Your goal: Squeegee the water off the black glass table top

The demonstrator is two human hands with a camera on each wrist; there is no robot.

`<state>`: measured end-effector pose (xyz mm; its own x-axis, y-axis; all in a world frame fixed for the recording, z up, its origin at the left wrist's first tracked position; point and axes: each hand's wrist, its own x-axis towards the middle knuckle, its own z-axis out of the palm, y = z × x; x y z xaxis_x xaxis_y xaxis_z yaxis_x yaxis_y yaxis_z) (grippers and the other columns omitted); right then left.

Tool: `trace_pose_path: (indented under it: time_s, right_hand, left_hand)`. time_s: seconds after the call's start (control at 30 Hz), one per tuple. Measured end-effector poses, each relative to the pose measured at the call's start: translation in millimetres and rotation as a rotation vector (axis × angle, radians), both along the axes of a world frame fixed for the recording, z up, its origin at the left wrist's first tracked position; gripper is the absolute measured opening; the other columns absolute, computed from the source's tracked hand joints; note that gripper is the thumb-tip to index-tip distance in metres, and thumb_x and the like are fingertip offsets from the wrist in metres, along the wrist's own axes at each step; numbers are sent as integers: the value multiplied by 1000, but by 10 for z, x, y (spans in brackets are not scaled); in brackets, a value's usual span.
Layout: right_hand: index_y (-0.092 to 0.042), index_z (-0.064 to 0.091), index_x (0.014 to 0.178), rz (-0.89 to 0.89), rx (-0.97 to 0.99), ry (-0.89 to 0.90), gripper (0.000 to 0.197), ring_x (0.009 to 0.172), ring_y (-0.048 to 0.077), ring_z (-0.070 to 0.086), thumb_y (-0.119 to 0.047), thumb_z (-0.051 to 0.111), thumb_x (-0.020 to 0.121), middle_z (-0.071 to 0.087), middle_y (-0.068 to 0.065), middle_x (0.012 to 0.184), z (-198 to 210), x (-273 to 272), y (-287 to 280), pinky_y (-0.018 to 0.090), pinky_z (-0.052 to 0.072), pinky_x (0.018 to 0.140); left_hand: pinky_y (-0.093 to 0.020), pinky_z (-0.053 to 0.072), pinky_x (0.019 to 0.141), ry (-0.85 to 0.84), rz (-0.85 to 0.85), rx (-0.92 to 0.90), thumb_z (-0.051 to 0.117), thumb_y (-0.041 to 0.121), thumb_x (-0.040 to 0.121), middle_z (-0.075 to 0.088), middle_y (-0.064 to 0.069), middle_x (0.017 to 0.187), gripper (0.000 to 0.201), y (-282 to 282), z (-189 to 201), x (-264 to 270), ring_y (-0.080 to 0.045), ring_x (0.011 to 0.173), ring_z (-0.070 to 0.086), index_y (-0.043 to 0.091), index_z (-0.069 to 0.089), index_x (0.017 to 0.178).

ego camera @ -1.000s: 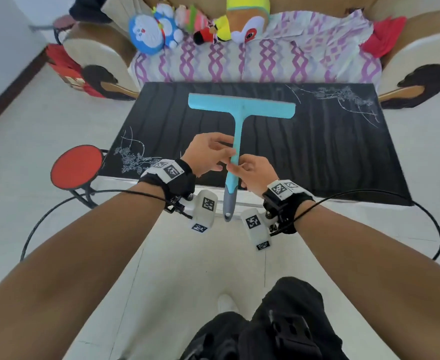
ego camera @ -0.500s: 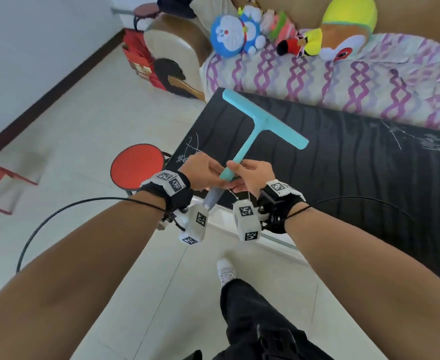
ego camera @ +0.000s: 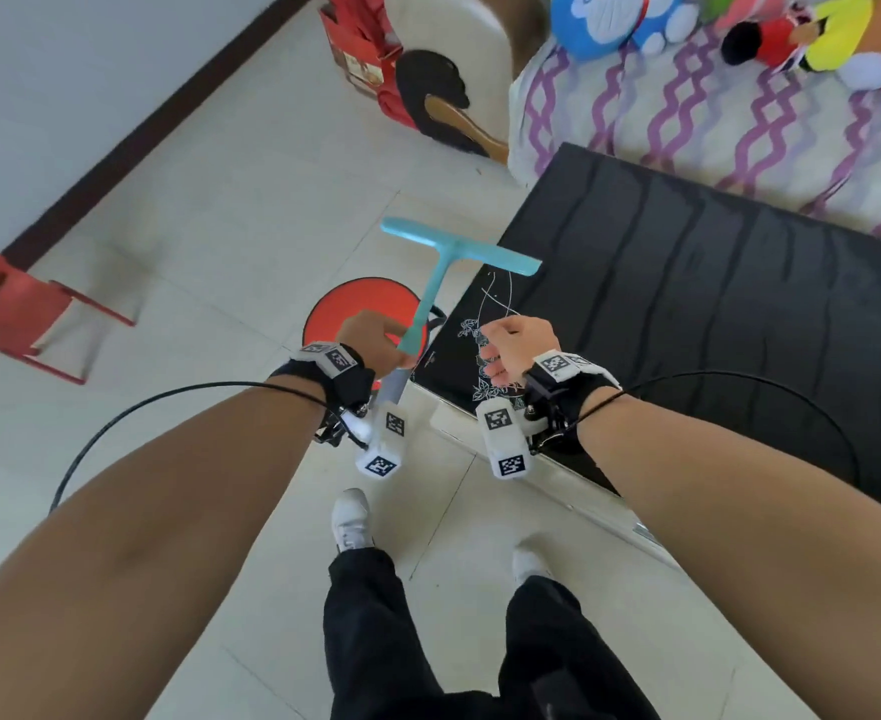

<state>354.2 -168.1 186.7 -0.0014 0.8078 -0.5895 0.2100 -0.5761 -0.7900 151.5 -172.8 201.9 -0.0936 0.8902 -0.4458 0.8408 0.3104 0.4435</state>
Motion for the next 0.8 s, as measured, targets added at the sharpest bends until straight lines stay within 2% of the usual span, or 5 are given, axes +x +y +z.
trace_pose_path:
  time_s: [0.2, 0.4, 0.57, 0.63, 0.8]
  right_hand:
    - [-17, 66, 94, 32, 15, -133, 16, 59, 24, 63, -24, 52, 95, 72, 5, 76, -843, -872, 685, 40, 62, 67]
    - [-25, 64, 75, 70, 49, -229, 20, 73, 30, 69, -27, 52, 91, 74, 7, 79, -1952, -1539, 1126, 50, 58, 80]
    - [-31, 61, 70, 43, 53, -244, 17, 88, 39, 69, -34, 54, 85, 74, 10, 90, -2642, -1824, 1244, 53, 57, 83]
    - [-33, 60, 70, 16, 38, -231, 15, 86, 37, 70, -36, 54, 83, 74, 9, 87, -2816, -1887, 1261, 53, 57, 83]
    - [-33, 60, 71, -103, 34, -179, 19, 76, 31, 71, -31, 56, 89, 74, 7, 83, -2642, -1986, 1144, 49, 60, 76]
  left_hand:
    - [-38, 59, 82, -9, 16, -126, 79, 19, 75, 66, -7, 122, 56, 701, -995, -888, -22, 91, 70, 16, 61, 128]
    - [-37, 58, 85, 21, -58, -162, 78, 20, 77, 66, -7, 122, 57, 1223, -2058, -1415, -23, 95, 70, 16, 59, 131]
    - [-36, 60, 77, 1, -69, -185, 77, 19, 77, 69, -4, 118, 54, 1440, -2685, -1646, -21, 82, 72, 15, 61, 128]
    - [-36, 60, 78, -8, -66, -187, 78, 17, 76, 68, -4, 119, 54, 1475, -2845, -1710, -22, 85, 71, 15, 61, 128]
    - [-32, 58, 82, 46, -142, -230, 78, 15, 75, 69, -4, 117, 51, 1459, -2970, -1796, -22, 91, 70, 15, 64, 124]
